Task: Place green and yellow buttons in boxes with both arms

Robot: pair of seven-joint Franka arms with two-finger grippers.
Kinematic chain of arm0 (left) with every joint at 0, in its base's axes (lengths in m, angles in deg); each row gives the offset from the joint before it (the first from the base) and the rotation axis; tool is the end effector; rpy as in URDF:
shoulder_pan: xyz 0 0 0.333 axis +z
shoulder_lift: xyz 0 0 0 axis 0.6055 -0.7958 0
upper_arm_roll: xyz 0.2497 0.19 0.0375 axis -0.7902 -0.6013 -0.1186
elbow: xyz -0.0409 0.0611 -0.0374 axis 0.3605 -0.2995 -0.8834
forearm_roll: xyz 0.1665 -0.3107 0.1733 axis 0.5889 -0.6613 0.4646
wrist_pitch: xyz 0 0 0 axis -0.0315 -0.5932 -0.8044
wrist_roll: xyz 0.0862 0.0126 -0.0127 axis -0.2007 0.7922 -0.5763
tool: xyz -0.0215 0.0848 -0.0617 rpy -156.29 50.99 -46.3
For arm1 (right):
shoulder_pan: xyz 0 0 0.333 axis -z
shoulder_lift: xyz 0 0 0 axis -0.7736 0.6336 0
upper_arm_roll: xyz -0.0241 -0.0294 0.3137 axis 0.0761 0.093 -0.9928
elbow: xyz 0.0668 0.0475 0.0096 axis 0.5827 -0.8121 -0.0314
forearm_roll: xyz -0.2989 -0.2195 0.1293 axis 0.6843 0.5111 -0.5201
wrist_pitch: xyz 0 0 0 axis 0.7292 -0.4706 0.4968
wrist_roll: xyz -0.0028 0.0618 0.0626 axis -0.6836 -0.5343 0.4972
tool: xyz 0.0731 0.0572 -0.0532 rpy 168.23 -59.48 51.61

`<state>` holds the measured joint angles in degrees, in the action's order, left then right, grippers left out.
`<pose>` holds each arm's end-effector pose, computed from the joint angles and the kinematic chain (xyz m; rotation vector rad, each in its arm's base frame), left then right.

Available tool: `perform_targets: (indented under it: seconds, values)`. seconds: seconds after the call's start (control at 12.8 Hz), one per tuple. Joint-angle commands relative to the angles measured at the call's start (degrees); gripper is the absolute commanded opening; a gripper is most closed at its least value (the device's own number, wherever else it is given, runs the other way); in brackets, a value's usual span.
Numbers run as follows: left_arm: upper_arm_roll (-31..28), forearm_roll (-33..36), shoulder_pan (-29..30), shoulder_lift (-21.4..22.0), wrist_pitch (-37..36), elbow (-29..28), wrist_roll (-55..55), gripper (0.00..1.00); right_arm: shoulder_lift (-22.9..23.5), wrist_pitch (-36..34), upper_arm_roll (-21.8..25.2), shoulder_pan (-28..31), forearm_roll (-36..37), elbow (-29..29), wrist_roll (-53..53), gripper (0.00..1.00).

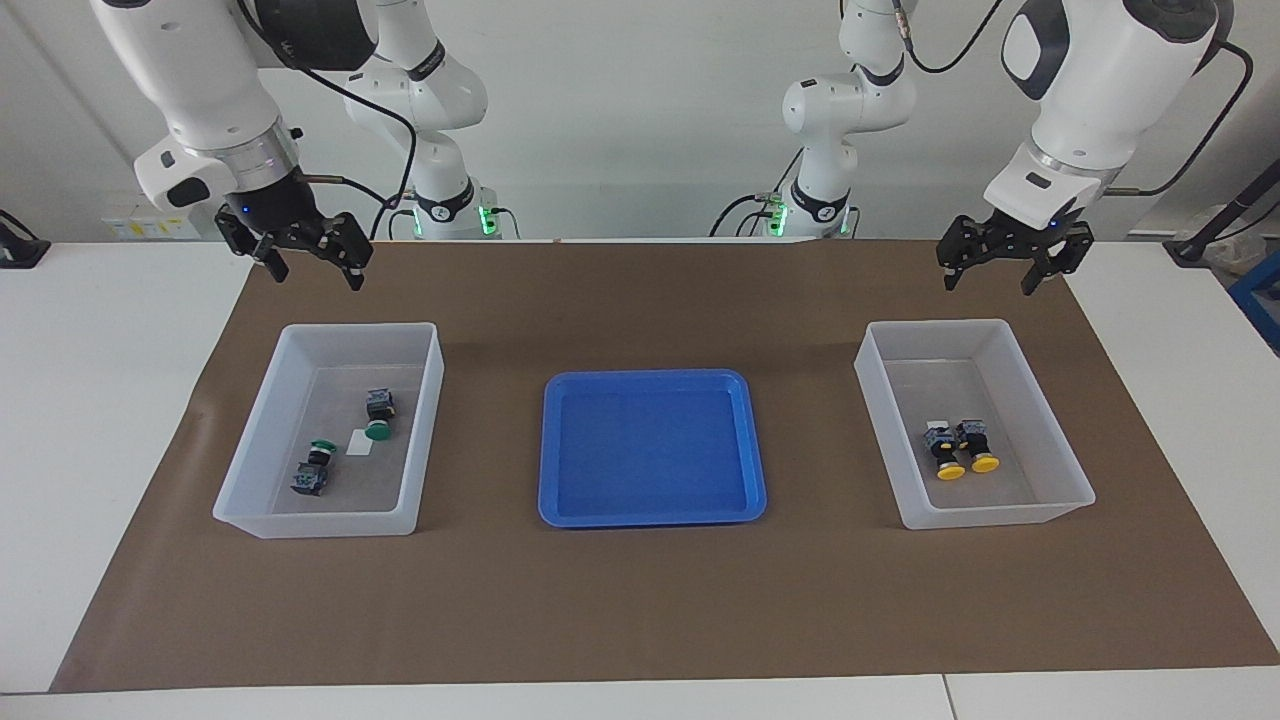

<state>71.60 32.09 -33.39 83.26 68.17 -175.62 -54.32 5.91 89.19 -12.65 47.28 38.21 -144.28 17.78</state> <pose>0.5561 -0.0416 0.6073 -3.0645 0.3363 -0.0001 0.5503 0.0077 0.6167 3.1222 -0.2556 -0.0055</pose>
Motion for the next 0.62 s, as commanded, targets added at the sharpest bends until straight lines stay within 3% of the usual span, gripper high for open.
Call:
perform_targets:
  seconds: [0.0,0.55]
  values:
    - [-0.1,-2.9,-0.1,0.0,1.0,-0.1,0.3,1.00,-0.1,-1.7,0.2,0.3,-1.5,1.5,1.6,1.00]
    - [-0.2,-6.1,0.0,0.1,1.0,-0.5,-0.1,1.00,-0.8,-1.4,-0.1,-0.6,-2.0,0.2,1.2,1.00]
